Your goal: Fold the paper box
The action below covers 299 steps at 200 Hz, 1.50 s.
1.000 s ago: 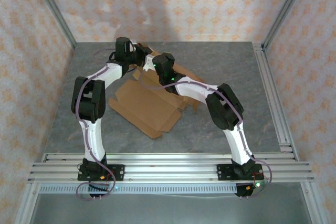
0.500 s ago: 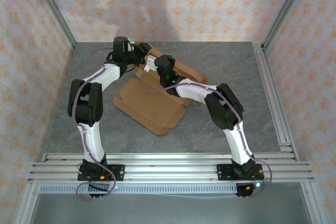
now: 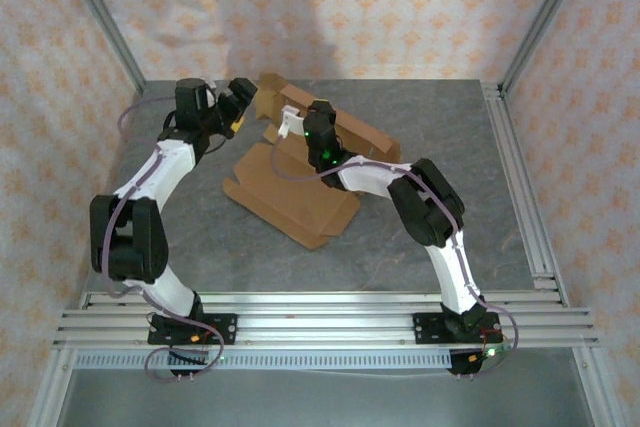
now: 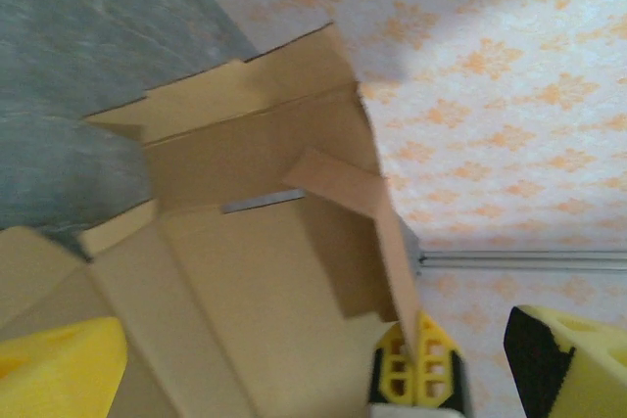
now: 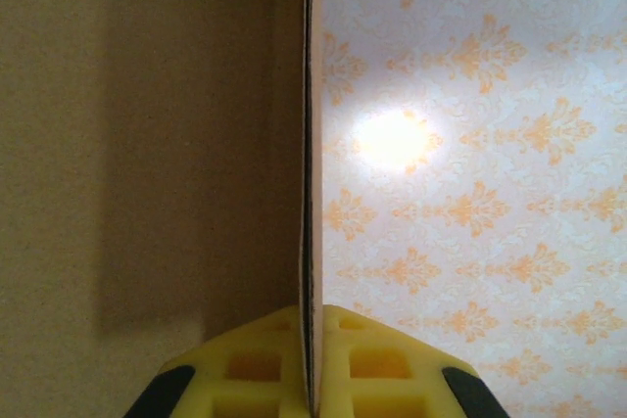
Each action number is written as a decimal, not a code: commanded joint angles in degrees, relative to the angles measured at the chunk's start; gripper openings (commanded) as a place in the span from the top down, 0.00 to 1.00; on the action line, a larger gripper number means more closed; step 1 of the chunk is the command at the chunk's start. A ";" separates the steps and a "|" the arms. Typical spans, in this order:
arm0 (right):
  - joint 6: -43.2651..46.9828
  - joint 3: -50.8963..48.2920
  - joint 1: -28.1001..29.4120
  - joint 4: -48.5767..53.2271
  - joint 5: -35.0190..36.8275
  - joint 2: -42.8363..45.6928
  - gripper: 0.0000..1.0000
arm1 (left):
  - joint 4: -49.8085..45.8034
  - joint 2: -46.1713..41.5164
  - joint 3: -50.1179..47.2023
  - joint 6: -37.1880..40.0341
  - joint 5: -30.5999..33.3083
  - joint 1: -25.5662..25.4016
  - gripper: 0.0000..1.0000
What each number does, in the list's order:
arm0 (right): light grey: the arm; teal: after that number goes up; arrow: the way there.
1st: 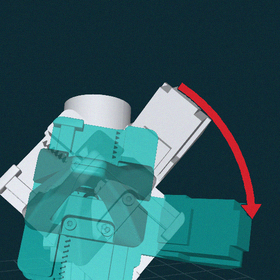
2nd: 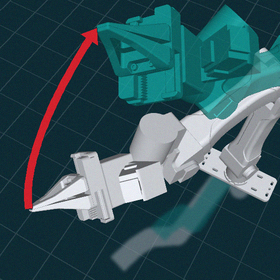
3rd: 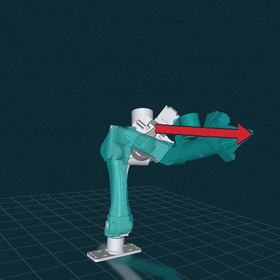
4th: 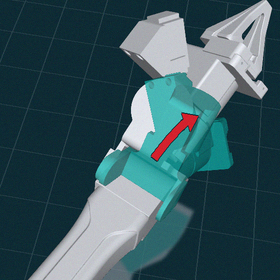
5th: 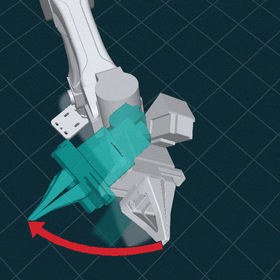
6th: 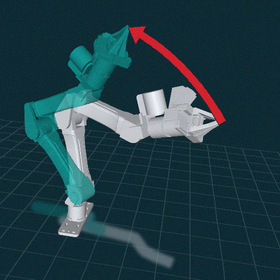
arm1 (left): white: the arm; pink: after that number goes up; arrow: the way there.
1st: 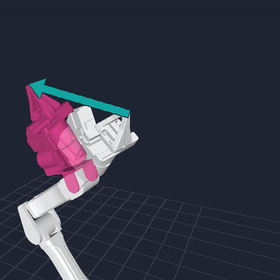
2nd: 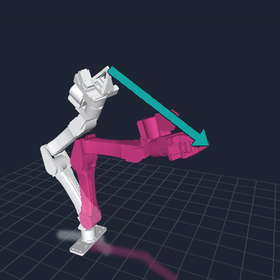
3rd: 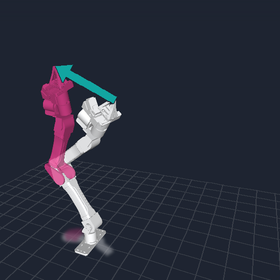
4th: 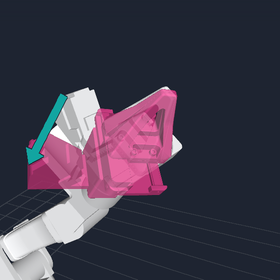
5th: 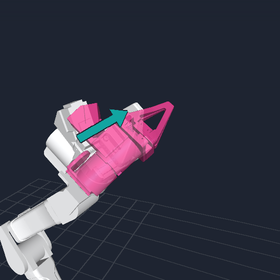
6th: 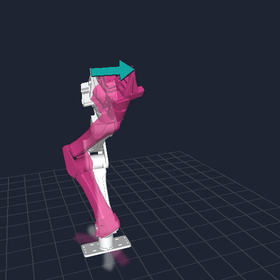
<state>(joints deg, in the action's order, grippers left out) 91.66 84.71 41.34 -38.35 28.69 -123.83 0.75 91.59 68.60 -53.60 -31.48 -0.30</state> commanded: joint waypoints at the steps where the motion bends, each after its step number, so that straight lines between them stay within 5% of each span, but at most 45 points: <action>1: 2.53 -2.33 0.00 -6.05 0.01 0.57 1.00 | -4.93 -4.13 -2.26 6.53 4.64 0.73 0.00; 67: 7.31 -8.26 0.14 -12.28 -0.42 1.48 1.00 | -8.64 -3.46 -2.43 14.76 7.49 3.31 0.00; 132: 7.46 -8.93 0.23 -10.61 -0.38 2.48 1.00 | -1.58 4.68 1.21 25.85 1.53 3.72 0.00; 169: 7.63 -8.71 0.32 -9.45 -0.44 2.63 1.00 | -1.41 9.63 6.65 19.25 -5.37 2.76 0.10; 196: 7.72 -8.72 0.56 -8.30 -0.31 2.45 1.00 | 0.25 12.30 10.01 11.36 -9.76 1.17 0.03; 235: 7.98 -8.42 1.02 -8.01 -0.66 2.35 1.00 | -12.96 17.39 22.04 16.45 -7.77 -2.49 0.00; 299: 6.95 -7.72 1.46 -6.24 -0.47 2.55 1.00 | -28.37 28.97 38.61 25.60 -10.04 -6.36 0.21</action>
<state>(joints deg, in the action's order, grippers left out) 98.65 76.40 42.24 -48.21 28.51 -123.79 -19.31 118.19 103.55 -32.77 -39.88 -5.76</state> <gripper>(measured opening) 0.065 0.824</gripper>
